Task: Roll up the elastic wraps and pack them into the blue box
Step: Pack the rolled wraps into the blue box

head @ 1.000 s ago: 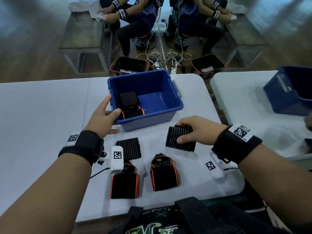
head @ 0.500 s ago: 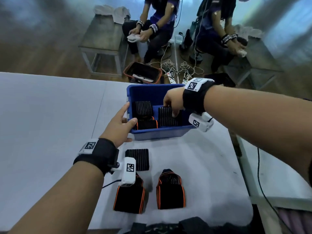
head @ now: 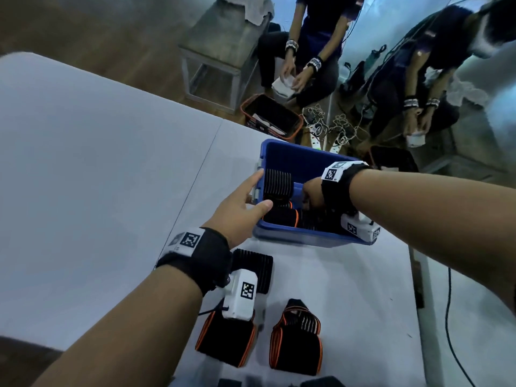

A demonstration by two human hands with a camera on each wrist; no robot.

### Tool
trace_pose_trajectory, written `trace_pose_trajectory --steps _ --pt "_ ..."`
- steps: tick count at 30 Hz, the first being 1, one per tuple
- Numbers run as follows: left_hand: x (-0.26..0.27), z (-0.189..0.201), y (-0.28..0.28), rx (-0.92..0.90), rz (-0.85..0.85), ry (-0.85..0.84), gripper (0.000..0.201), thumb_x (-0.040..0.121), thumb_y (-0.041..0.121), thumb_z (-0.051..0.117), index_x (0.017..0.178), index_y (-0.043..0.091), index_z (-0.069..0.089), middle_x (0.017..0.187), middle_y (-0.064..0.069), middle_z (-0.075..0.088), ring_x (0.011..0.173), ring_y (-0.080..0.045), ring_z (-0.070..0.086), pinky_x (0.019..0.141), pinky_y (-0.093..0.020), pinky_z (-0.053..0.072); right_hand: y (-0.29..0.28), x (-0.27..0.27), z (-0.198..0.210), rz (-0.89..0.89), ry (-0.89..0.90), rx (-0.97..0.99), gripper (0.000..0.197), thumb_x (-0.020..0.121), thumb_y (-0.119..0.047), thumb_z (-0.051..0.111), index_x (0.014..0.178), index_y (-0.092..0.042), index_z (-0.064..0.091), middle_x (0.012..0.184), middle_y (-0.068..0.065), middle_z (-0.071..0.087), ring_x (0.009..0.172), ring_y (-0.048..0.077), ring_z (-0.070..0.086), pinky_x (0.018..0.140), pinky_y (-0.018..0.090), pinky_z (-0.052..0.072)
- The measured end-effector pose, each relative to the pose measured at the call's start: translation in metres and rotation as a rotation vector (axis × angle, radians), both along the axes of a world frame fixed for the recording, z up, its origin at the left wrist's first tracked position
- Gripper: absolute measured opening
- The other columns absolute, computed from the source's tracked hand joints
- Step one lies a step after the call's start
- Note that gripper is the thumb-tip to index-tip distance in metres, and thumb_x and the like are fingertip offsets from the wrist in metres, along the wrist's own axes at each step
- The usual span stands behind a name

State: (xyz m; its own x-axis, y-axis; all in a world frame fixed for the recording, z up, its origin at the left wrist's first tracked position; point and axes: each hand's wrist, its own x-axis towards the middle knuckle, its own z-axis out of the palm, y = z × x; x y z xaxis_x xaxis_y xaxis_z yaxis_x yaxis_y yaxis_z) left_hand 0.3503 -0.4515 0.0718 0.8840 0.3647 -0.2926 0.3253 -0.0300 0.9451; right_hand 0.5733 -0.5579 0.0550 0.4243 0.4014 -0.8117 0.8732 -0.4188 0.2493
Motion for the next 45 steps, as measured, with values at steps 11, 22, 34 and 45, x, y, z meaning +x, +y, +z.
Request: trace_pose_trajectory --steps 11,22,34,45 --pt "0.001 -0.005 0.003 0.006 -0.033 0.004 0.064 0.099 0.032 0.059 0.151 0.052 0.027 0.105 0.023 0.048 0.103 -0.009 0.057 0.096 -0.04 0.054 0.01 -0.009 0.027 -0.218 0.086 0.148 0.03 0.086 -0.007 0.071 0.115 -0.004 0.069 0.089 0.008 0.067 0.056 0.01 0.057 0.048 0.018 0.046" --pt "0.0 0.001 0.001 0.022 -0.023 0.018 0.064 0.099 0.03 0.06 0.152 0.048 0.029 0.099 0.006 0.059 0.094 -0.013 0.065 0.087 -0.04 0.059 -0.043 -0.103 0.136 -0.361 0.365 0.809 0.028 0.077 -0.022 0.082 0.1 -0.026 0.067 0.091 -0.007 0.073 0.081 0.006 0.067 0.078 0.022 0.053" --pt "0.001 0.0 0.0 0.013 -0.05 0.057 0.065 0.102 0.027 0.054 0.155 0.046 0.022 0.11 0.0 0.062 0.094 -0.005 0.063 0.058 -0.021 0.058 -0.136 -0.194 0.019 -0.321 0.348 0.313 0.09 0.056 -0.053 0.087 0.131 -0.032 0.043 0.122 -0.008 0.049 0.109 0.018 0.054 0.091 0.04 0.052" --pt "0.002 0.001 -0.003 0.053 -0.04 0.087 0.064 0.102 0.029 0.054 0.152 0.051 0.022 0.12 -0.008 0.065 0.103 -0.015 0.065 0.07 -0.036 0.063 -0.166 -0.21 -0.006 -0.337 0.342 0.422 0.075 0.068 -0.042 0.081 0.134 -0.028 0.047 0.121 -0.005 0.05 0.107 0.018 0.054 0.09 0.035 0.05"
